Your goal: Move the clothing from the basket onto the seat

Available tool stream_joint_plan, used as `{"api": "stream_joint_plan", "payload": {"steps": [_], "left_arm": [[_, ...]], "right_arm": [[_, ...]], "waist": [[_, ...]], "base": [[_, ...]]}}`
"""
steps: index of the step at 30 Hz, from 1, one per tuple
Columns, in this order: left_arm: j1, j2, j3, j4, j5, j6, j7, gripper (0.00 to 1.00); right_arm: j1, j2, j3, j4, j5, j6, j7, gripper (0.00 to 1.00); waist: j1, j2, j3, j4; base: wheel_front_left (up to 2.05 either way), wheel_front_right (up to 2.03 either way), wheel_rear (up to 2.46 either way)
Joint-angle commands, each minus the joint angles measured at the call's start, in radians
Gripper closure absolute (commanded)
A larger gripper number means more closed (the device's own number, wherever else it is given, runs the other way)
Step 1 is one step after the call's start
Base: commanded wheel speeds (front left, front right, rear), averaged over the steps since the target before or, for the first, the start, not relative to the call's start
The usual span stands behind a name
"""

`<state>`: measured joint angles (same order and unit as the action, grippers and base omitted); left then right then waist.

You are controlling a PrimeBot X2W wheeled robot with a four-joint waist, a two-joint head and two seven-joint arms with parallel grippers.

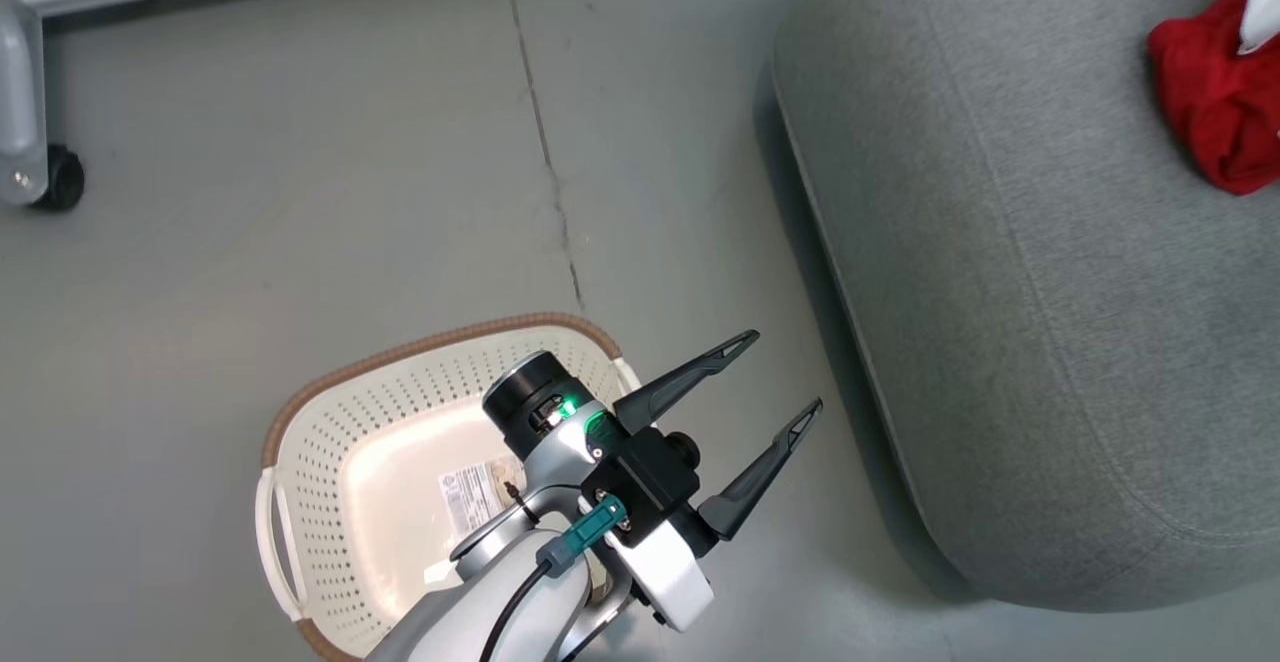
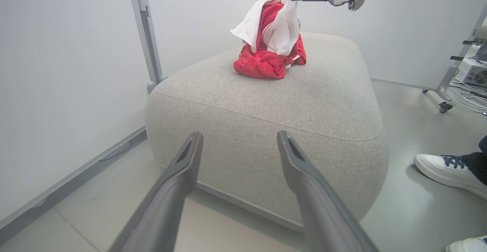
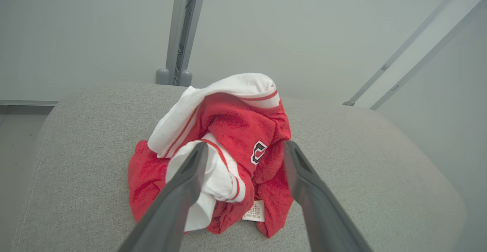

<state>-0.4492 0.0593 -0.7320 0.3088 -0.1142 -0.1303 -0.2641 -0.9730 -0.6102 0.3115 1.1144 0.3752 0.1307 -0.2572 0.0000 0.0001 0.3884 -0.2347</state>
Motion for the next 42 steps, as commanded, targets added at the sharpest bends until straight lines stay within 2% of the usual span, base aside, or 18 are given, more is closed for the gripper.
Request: {"api": "stream_joint_plan", "payload": {"steps": [1, 4, 12, 20, 25, 31, 42], "left_arm": [[0.017, 0.004, 0.011, 0.0, -0.004, -0.001, 0.0, 0.0], [0.026, 0.001, 0.021, -0.003, -0.007, -0.001, -0.001, 0.0], [0.077, -0.006, 0.076, -0.022, -0.013, -0.001, 0.0, 0.0], [0.139, -0.007, 0.142, -0.058, -0.021, 0.009, -0.001, 0.0], [0.174, -0.007, 0.189, -0.1, -0.03, 0.029, -0.001, 0.0], [0.217, -0.007, 0.258, -0.113, -0.033, 0.045, -0.001, 0.0], [0.292, -0.007, 0.395, -0.133, -0.024, 0.081, 0.0, 0.0]], "right_arm": [[0.019, -0.009, 0.015, -0.026, 0.015, 0.0, -0.007, 0.0], [0.029, -0.021, 0.026, -0.074, 0.028, 0.0, -0.008, 0.0], [0.129, -0.044, 0.029, -0.3, 0.037, 0.0, -0.006, 0.0], [0.31, -0.011, -0.034, -0.615, 0.001, 0.0, -0.006, 0.0], [0.448, 0.041, -0.111, -0.789, -0.045, 0.0, -0.006, 0.0], [0.586, 0.139, -0.17, -0.922, -0.099, 0.0, -0.006, 0.0], [0.76, 0.292, -0.193, -0.973, -0.125, 0.0, -0.006, 0.0]], "waist": [[0.0, -0.0001, -0.046, -0.018], [0.0, -0.0001, -0.07, -0.021], [0.0, -0.0001, -0.148, -0.012], [0.0, -0.0001, -0.222, 0.031], [0.0, -0.0001, -0.254, 0.075], [0.0, -0.0001, -0.29, 0.131], [0.0, -0.0001, -0.335, 0.24]], "base": [[0.0, 0.0, 0.0], [0.0, 0.0, 0.0], [0.0, 0.0, 0.0], [0.0, 0.0, 0.0], [0.0, 0.0, 0.0], [0.0, 0.0, 0.0], [0.0, 0.0, 0.0]]}}
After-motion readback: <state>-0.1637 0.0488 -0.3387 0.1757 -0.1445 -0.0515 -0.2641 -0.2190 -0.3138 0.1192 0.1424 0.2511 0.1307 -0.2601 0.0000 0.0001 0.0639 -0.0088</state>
